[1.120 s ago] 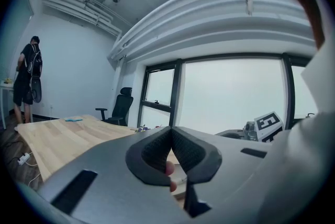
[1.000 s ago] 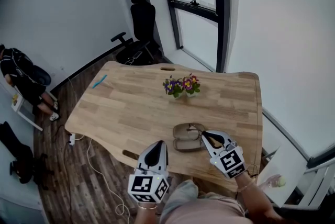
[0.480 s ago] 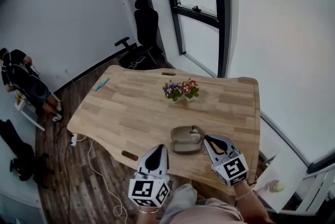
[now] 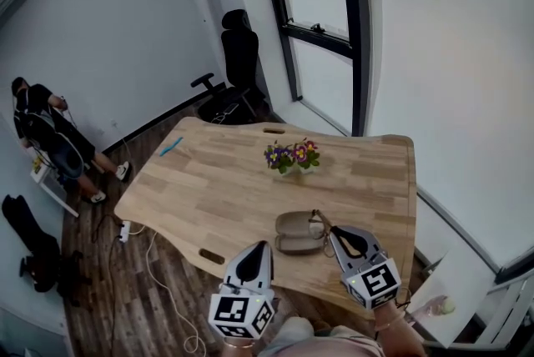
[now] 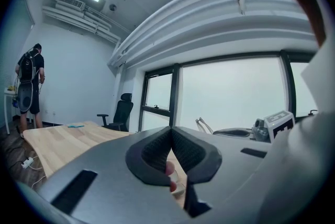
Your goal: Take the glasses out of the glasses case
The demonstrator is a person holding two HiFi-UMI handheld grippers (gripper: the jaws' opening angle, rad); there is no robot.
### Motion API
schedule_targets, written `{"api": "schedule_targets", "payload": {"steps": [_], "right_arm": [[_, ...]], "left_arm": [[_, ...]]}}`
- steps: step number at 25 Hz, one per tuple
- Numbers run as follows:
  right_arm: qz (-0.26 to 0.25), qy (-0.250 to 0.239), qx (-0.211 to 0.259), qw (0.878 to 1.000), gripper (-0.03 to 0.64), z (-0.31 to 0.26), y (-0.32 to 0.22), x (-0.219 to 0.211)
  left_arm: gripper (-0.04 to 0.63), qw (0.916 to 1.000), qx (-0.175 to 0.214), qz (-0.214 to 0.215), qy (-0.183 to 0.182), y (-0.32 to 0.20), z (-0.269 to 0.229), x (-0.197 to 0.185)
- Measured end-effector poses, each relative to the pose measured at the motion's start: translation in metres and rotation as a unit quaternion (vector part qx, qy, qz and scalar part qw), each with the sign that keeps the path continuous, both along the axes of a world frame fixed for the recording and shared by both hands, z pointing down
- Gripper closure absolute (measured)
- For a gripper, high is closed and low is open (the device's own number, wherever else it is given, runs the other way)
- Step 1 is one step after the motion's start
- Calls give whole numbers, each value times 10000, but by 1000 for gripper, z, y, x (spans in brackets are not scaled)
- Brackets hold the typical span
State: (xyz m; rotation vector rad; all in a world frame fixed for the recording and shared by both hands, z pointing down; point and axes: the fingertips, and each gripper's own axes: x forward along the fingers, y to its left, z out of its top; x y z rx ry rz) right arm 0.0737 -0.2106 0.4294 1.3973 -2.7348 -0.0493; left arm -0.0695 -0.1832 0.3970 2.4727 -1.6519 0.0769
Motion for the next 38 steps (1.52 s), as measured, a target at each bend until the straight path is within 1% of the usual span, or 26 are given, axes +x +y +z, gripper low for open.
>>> {"api": "schedule_targets", "payload": {"steps": [7,19,26,38], "right_arm": [[129,-105,62,9998,604,-8,8,-1],[390,-133,98,9991,604,-21,22,-32],[598,-170,98,9980,604,-26,33,-41],[753,-139,201,9969,604,-39,47,-48]], "left_arm": [[595,10000,25,72,27,3,0,-3],[595,9996,78,270,91,14,-9,-36],[595,9988,119,414,222,21,-13,-47],[595,9974,131,616,347,28,-17,-54]]}}
